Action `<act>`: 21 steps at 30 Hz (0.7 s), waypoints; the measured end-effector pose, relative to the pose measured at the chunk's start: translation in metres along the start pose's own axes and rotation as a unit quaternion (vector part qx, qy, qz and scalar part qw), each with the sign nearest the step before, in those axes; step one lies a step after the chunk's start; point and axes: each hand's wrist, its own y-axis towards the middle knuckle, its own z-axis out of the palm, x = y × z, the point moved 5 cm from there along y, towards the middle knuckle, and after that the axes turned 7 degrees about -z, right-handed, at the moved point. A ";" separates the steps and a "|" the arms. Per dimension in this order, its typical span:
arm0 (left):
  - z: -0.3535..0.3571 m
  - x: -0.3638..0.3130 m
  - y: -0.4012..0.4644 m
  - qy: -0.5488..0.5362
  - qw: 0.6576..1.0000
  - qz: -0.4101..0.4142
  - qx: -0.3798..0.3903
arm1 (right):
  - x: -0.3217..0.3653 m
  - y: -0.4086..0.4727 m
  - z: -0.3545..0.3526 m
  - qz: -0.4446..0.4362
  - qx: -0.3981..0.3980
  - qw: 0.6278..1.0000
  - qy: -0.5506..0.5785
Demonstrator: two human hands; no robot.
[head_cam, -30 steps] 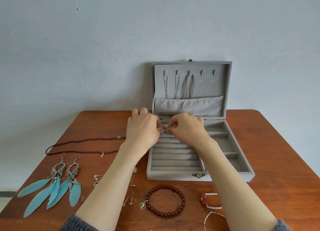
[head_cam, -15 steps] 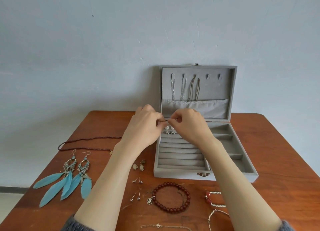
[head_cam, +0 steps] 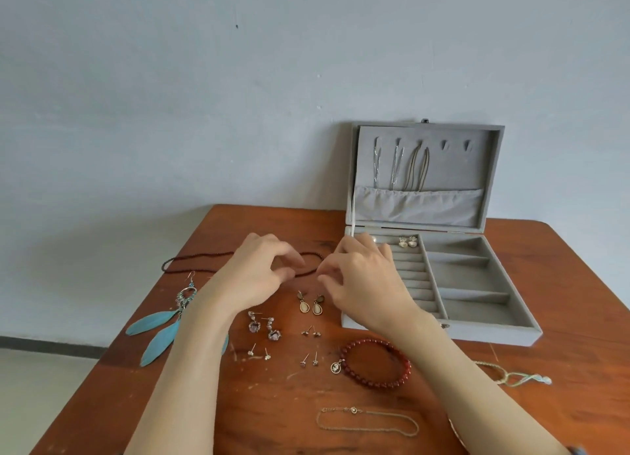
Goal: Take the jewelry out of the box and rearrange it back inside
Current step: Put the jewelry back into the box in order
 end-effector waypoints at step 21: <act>0.011 -0.004 -0.002 -0.006 0.998 0.002 0.060 | -0.005 0.002 0.005 0.008 0.068 0.995 0.067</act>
